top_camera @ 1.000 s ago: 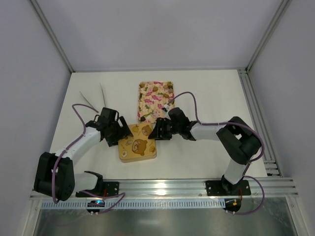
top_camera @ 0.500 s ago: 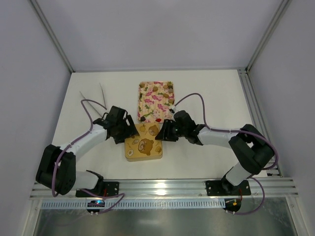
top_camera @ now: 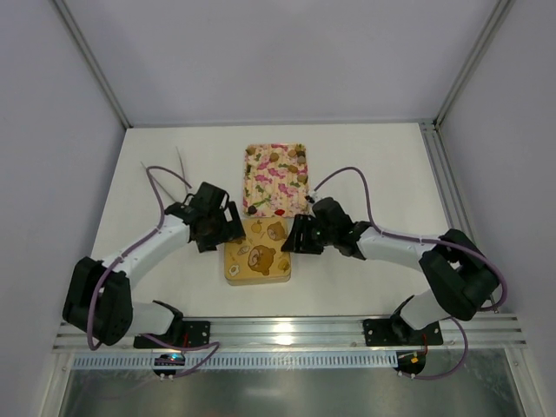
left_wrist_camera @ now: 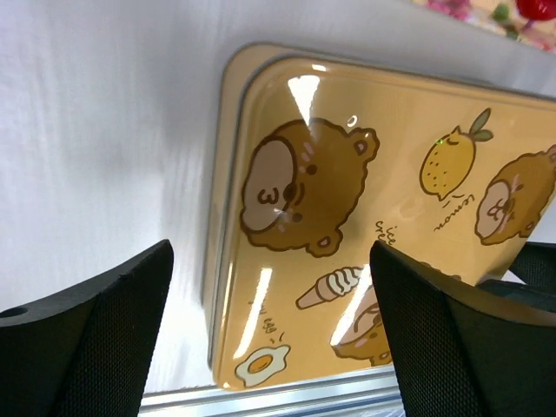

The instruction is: Pack the chocolate

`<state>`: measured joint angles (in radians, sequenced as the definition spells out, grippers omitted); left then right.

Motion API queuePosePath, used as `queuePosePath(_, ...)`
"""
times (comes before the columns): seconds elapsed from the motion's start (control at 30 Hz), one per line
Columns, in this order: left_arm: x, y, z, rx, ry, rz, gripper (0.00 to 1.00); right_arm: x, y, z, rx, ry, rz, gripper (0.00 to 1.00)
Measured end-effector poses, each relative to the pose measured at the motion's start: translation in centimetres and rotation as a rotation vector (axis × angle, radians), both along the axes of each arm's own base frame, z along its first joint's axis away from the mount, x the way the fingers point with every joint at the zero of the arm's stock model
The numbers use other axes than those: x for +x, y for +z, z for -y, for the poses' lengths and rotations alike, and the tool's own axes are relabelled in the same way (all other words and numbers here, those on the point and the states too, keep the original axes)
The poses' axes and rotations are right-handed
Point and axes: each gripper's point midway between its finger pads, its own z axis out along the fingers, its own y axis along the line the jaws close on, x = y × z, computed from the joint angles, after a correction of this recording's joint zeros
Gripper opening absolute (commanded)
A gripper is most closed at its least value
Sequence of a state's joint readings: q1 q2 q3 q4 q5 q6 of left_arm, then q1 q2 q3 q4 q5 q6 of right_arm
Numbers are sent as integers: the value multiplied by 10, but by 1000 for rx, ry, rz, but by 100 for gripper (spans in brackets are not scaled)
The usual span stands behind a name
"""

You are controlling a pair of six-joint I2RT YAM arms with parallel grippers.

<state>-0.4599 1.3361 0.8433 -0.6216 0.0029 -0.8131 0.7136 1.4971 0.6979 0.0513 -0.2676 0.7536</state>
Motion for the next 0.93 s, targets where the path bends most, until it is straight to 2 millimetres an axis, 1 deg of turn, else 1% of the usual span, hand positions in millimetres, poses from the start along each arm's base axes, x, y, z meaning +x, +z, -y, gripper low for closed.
queuePosePath(0.07,6,13,-10,27,-2,21,94,0,1,9,-22,-6,-3,56)
queuePosePath(0.13,17,34,-20,47,-1,63,94,2,8,18,-41,-20,3,58)
queuePosePath(0.2,30,61,-28,60,-3,125,95,10,24,25,-52,-35,34,59)
queuePosePath(0.27,41,91,-32,68,-18,199,95,21,51,29,-51,-55,97,60)
queuePosePath(0.3,43,103,-31,67,-28,228,95,25,63,30,-46,-61,128,61)
queuePosePath(0.33,46,117,-31,64,-40,265,94,30,80,32,-43,-74,170,63)
queuePosePath(0.4,46,140,-32,58,-58,324,95,38,115,37,-30,-100,255,66)
queuePosePath(0.47,42,156,-33,52,-73,367,95,42,150,46,-22,-139,344,68)
queuePosePath(0.5,39,162,-34,49,-76,382,95,43,165,53,-20,-161,385,68)
queuePosePath(0.53,36,167,-35,43,-82,395,95,42,177,59,-20,-181,415,71)
queuePosePath(0.6,29,174,-36,35,-97,412,95,40,201,76,-23,-237,483,73)
queuePosePath(0.63,26,176,-36,30,-101,417,94,37,211,85,-26,-265,511,75)
queuePosePath(0.7,19,182,-36,12,-110,432,94,32,227,105,-38,-321,562,75)
queuePosePath(0.8,10,189,-36,-6,-122,454,95,25,238,126,-61,-382,604,75)
queuePosePath(0.9,4,191,-37,-14,-129,462,94,21,239,139,-92,-417,615,76)
queuePosePath(0.93,2,190,-37,-17,-132,460,94,20,239,142,-100,-424,617,77)
